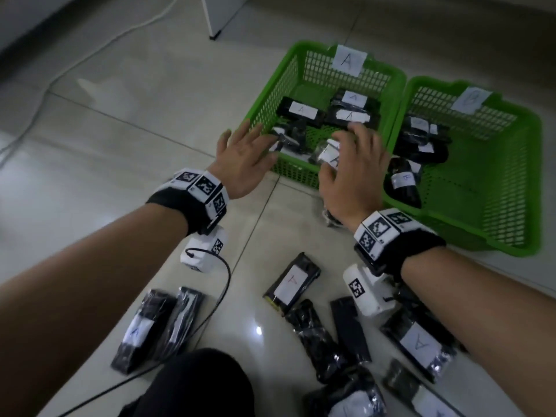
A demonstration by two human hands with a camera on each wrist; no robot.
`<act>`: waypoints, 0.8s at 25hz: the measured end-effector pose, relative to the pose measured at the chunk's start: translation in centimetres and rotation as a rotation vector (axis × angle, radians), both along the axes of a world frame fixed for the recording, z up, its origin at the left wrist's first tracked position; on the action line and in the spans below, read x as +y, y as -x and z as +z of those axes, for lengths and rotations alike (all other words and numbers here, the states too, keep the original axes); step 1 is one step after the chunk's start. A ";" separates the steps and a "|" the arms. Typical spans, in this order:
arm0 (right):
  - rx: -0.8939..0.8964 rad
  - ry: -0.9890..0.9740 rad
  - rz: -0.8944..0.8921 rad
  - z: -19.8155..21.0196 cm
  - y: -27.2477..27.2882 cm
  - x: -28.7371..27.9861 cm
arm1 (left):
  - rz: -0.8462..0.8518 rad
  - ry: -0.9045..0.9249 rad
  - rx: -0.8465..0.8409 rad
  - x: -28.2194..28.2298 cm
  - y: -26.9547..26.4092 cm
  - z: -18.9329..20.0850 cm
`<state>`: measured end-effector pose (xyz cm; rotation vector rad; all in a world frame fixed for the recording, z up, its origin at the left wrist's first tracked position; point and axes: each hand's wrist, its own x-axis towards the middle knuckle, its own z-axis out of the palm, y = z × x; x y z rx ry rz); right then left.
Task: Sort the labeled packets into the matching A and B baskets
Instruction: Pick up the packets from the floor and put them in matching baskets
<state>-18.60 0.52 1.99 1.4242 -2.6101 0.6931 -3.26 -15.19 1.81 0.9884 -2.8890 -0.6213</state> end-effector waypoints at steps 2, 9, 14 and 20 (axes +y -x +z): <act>0.023 0.046 0.186 0.1 -3.4 -0.3 | 0.038 0.041 0.094 0.0 -4.6 -0.2; -0.244 -0.392 0.992 -3.1 -16.7 -0.7 | 0.259 -0.169 -0.121 4.2 -22.4 -1.9; -0.028 -0.526 1.320 -5.0 -20.8 -0.3 | 0.293 -0.301 -0.212 7.2 -26.1 -2.3; -0.067 -0.409 1.187 -5.7 -17.6 -0.8 | 0.173 -0.369 -0.430 6.5 -25.5 -1.8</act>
